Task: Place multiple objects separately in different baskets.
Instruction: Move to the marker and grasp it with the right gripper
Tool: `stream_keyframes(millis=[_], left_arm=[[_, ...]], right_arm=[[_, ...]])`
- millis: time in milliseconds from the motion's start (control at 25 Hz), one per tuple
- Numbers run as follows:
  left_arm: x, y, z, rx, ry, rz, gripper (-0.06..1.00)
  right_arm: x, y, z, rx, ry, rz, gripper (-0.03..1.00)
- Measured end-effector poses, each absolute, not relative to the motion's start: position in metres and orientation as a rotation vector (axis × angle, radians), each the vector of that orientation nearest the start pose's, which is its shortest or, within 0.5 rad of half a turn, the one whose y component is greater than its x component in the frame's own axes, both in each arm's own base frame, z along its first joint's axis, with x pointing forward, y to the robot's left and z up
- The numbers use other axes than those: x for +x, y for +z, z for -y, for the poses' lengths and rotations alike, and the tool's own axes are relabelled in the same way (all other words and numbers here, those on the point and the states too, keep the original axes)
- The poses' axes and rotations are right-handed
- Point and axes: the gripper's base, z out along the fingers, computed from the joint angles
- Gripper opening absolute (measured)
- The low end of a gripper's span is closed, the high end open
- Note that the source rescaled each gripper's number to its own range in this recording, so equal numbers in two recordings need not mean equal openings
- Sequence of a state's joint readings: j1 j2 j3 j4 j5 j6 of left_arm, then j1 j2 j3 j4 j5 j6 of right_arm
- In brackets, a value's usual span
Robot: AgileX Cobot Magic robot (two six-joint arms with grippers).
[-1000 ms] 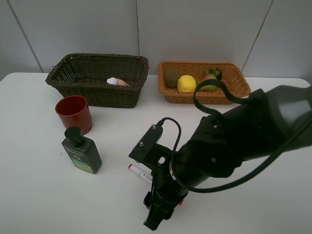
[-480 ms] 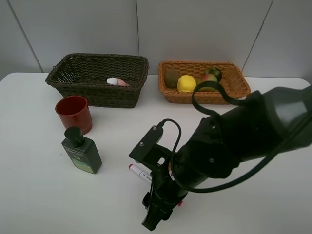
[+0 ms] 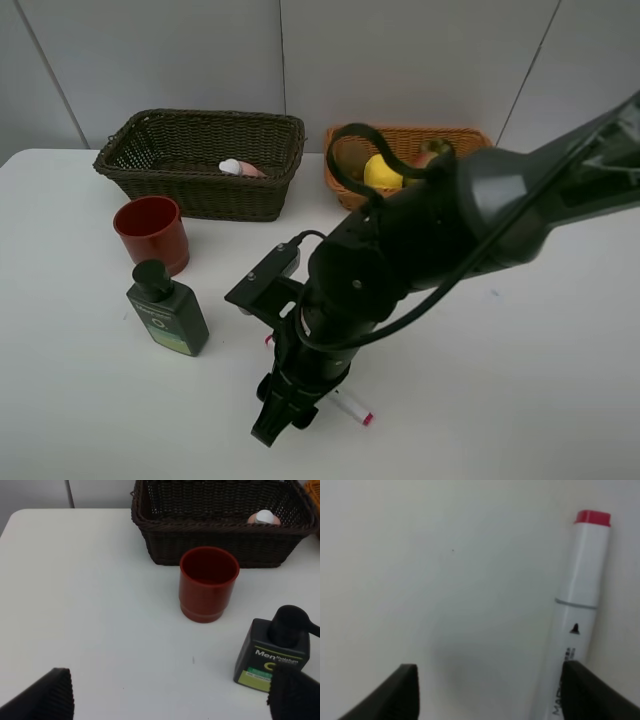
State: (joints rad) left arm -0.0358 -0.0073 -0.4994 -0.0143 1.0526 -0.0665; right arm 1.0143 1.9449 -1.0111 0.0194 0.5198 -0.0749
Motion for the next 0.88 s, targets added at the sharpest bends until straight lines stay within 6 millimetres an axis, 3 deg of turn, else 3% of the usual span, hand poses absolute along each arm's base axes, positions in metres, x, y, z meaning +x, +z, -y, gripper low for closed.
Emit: stream_keyframes(millis=[360, 880], left_arm=[[-0.006, 0.278, 0.001, -0.030, -0.082, -2.030, 1.00], [-0.006, 0.278, 0.001, -0.030, -0.082, -2.030, 1.00]], right_arm=[[0.187, 0.112, -0.302, -1.519, 0.147, -2.553, 0.58], [0.197, 0.111, -0.295, -1.409, 0.151, -2.624, 0.58]])
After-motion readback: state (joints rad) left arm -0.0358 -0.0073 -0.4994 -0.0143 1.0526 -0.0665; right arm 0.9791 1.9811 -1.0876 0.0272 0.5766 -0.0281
